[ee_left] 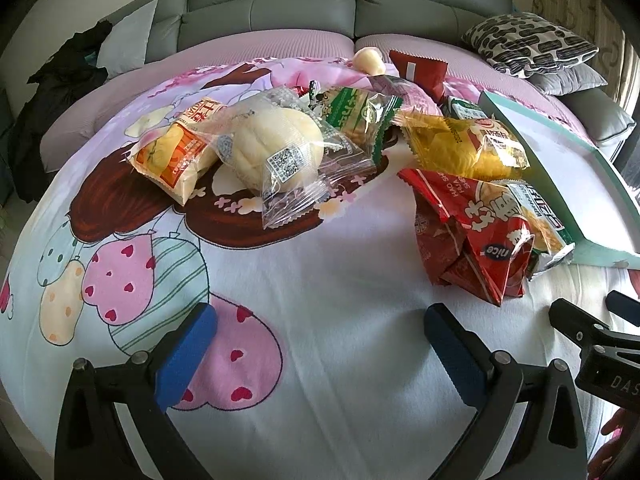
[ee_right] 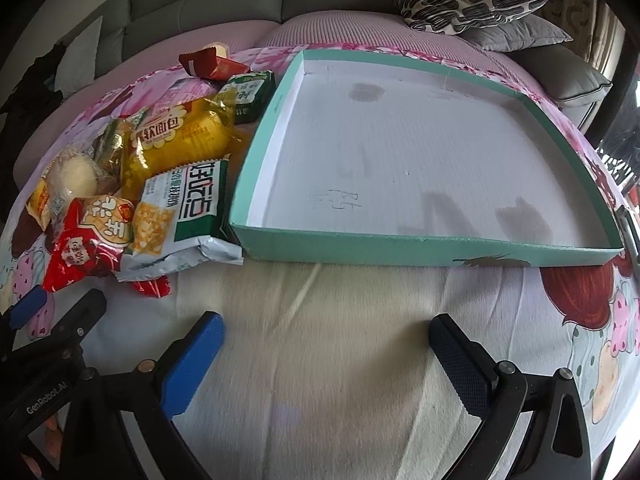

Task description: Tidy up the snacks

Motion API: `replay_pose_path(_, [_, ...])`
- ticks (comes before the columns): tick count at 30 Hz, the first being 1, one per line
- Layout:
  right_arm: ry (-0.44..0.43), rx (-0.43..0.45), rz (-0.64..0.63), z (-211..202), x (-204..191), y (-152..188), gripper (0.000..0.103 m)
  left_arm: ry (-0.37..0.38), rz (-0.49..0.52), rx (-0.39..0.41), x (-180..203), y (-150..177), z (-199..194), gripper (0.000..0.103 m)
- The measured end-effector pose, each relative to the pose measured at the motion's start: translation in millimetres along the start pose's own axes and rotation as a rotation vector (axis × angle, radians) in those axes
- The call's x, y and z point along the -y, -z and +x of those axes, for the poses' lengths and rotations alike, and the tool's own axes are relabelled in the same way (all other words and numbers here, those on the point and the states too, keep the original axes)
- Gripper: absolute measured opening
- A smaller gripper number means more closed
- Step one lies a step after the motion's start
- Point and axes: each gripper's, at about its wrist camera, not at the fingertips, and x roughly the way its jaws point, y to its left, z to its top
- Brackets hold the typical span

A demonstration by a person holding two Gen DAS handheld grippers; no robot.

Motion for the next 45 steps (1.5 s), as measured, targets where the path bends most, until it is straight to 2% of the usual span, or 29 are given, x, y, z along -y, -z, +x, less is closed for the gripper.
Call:
replay_pose_path(12, [0.005,0.008,0.001,-6.7,-4.8,10.6,0.103,0.0,0.0,0.011,-0.1,1.0,2.2,0.103])
replay_pose_path(45, [0.01,0.031,0.008,-4.8,-6.0,8.8,0.103,-0.003,0.002,0.024,1.6,6.2,0.8,0.103])
